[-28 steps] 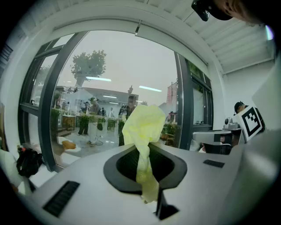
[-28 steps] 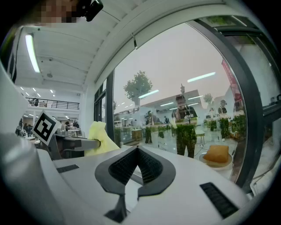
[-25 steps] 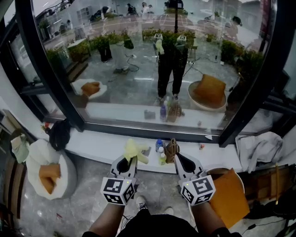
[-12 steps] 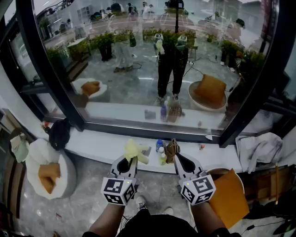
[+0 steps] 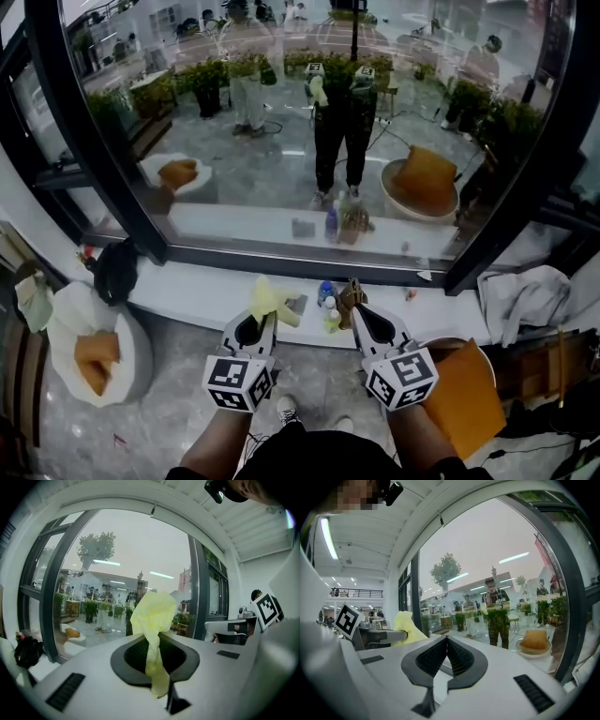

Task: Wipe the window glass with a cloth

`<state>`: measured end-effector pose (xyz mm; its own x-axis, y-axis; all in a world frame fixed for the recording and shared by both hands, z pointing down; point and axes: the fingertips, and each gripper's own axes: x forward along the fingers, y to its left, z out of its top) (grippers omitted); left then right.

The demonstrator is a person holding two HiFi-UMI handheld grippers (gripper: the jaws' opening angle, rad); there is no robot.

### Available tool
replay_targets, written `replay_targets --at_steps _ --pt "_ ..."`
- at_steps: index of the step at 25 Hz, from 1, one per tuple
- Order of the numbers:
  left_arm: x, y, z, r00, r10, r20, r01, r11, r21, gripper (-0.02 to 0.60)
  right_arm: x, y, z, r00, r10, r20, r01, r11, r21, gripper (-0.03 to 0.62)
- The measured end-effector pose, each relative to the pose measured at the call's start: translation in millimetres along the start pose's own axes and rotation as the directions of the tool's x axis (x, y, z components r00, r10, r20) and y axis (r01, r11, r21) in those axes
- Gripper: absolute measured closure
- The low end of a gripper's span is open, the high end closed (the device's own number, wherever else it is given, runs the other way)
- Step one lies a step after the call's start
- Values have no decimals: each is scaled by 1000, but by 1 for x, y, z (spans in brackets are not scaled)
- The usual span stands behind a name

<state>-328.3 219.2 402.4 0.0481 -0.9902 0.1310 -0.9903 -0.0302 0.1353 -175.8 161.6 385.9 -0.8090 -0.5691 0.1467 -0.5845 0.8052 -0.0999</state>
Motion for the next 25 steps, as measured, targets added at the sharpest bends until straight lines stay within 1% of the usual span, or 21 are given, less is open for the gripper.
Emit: replay_targets --at_steps 18,21,25 --pt "23 91 17 999 -38 14 38 999 9 548 82 29 12 999 -54 11 54 998 -16 566" --pt "28 100 18 999 -43 14 43 999 12 548 91 31 14 998 -59 16 59 998 -17 568" --pt "38 101 19 999 -53 10 53 998 14 548 96 25 16 997 -69 21 70 997 -12 568"
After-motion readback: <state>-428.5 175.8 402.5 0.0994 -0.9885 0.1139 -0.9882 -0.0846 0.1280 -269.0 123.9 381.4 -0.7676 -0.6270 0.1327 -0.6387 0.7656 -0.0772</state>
